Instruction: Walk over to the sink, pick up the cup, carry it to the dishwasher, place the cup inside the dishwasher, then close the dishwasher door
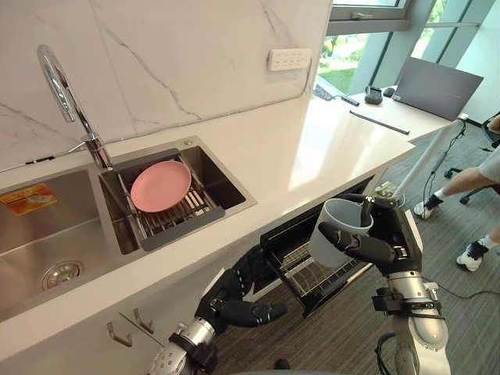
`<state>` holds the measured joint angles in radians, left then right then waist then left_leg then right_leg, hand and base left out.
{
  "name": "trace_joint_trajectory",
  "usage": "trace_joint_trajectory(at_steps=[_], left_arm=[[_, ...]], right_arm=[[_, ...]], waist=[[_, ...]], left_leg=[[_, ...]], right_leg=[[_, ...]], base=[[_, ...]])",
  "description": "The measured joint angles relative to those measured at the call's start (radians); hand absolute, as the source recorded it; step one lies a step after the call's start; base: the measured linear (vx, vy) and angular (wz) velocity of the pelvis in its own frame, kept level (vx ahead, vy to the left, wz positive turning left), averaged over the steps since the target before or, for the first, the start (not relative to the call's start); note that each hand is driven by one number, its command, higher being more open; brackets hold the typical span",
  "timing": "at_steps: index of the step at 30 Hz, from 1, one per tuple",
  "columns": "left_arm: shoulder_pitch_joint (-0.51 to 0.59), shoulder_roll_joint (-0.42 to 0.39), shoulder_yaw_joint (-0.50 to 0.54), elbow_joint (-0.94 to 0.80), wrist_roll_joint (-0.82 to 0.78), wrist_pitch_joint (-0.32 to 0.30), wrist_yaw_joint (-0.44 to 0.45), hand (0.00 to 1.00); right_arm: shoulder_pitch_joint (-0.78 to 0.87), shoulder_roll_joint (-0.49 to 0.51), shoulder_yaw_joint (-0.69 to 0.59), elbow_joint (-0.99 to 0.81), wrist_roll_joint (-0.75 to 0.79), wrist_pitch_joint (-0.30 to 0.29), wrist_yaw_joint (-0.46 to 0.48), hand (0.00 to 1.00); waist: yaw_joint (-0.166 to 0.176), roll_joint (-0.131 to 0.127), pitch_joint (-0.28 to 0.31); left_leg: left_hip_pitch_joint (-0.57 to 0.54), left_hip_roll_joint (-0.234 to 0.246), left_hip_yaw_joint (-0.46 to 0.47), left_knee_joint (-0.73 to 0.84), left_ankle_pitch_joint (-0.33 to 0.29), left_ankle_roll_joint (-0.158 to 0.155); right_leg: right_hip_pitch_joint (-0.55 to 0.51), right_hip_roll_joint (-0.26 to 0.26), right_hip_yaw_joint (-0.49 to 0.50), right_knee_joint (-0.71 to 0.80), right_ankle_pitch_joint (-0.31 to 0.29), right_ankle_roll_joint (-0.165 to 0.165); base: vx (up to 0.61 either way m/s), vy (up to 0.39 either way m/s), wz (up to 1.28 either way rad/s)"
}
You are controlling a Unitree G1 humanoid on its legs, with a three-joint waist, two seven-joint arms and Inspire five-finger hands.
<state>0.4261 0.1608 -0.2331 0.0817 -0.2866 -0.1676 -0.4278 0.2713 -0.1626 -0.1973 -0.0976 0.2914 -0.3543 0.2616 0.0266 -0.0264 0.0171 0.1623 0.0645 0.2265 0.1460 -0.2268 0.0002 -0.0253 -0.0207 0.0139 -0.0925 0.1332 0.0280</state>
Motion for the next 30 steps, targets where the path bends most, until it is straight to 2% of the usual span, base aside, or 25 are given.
trace_joint_trajectory(at_steps=[3, 6, 9, 14, 19, 24, 27, 30], left_arm=[[-0.006, 0.006, 0.003, 0.109, 0.025, 0.004, 0.05, 1.0], [-0.022, 0.008, 0.035, 0.339, 0.057, 0.009, 0.127, 1.0], [-0.028, 0.015, 0.061, 0.462, 0.095, 0.008, 0.182, 1.0], [-0.065, 0.007, 0.17, 0.591, 0.122, -0.046, 0.243, 1.0], [-0.075, 0.01, 0.217, 0.698, 0.151, -0.076, 0.271, 1.0], [-0.07, 0.007, 0.226, 0.757, 0.155, -0.078, 0.268, 1.0], [-0.1, 0.012, 0.225, 0.762, 0.159, -0.081, 0.264, 1.0], [-0.159, 0.019, 0.224, 0.796, 0.146, -0.088, 0.264, 1.0]], right_arm=[[0.005, -0.003, -0.002, 0.033, -0.002, -0.006, 0.0, 0.0], [0.003, -0.018, -0.003, 0.122, -0.024, -0.007, -0.003, 0.0], [0.004, -0.019, -0.018, 0.176, -0.062, -0.006, -0.021, 0.0], [-0.003, -0.042, -0.042, 0.244, -0.143, -0.006, -0.053, 0.0], [-0.025, -0.043, -0.051, 0.337, -0.262, -0.006, -0.096, 0.0], [-0.047, -0.051, -0.052, 0.409, -0.315, -0.006, -0.148, 0.0], [-0.109, -0.104, -0.034, 0.473, -0.338, -0.006, -0.19, 0.0], [-0.192, -0.179, -0.03, 0.533, -0.362, -0.024, -0.261, 0.0]], waist=[[-0.004, 0.006, 0.002], [-0.014, 0.018, 0.009], [-0.017, 0.03, 0.019], [-0.017, 0.066, 0.047], [-0.013, 0.063, 0.068], [0.005, 0.057, 0.087], [0.011, 0.062, 0.098], [0.01, 0.063, 0.135]], left_leg=[[0.004, 0.004, 0.01, -0.006, 0.0, -0.002], [0.022, 0.017, 0.026, -0.014, -0.006, -0.013], [0.024, 0.024, 0.03, -0.015, -0.009, -0.02], [0.031, 0.032, 0.018, -0.016, -0.009, -0.021], [0.041, 0.039, 0.002, -0.016, -0.008, -0.024], [0.033, 0.04, -0.001, -0.028, -0.008, -0.045], [-0.013, 0.038, -0.004, -0.022, -0.006, -0.049], [-0.076, 0.036, -0.015, -0.006, -0.003, -0.047]], right_leg=[[-0.001, -0.005, -0.024, 0.0, 0.001, -0.001], [0.006, -0.007, -0.049, 0.0, 0.001, -0.001], [0.006, -0.002, -0.049, -0.001, 0.001, 0.0], [0.012, 0.004, -0.053, -0.002, -0.003, 0.0], [0.029, 0.006, -0.074, -0.002, -0.009, -0.003], [0.019, 0.0, -0.105, -0.002, -0.008, -0.003], [-0.024, -0.003, -0.108, -0.001, -0.001, -0.001], [-0.073, -0.006, -0.116, -0.001, 0.018, 0.007]], base=[[-0.01, -0.011, -0.11], [0.0, -0.012, -0.13], [0.01, -0.006, -0.05], [0.0, 0.0, 0.0], [-0.01, -0.022, 0.08], [-0.01, -0.007, 0.0], [0.0, 0.0, 0.0], [0.02, -0.02, 0.06]])
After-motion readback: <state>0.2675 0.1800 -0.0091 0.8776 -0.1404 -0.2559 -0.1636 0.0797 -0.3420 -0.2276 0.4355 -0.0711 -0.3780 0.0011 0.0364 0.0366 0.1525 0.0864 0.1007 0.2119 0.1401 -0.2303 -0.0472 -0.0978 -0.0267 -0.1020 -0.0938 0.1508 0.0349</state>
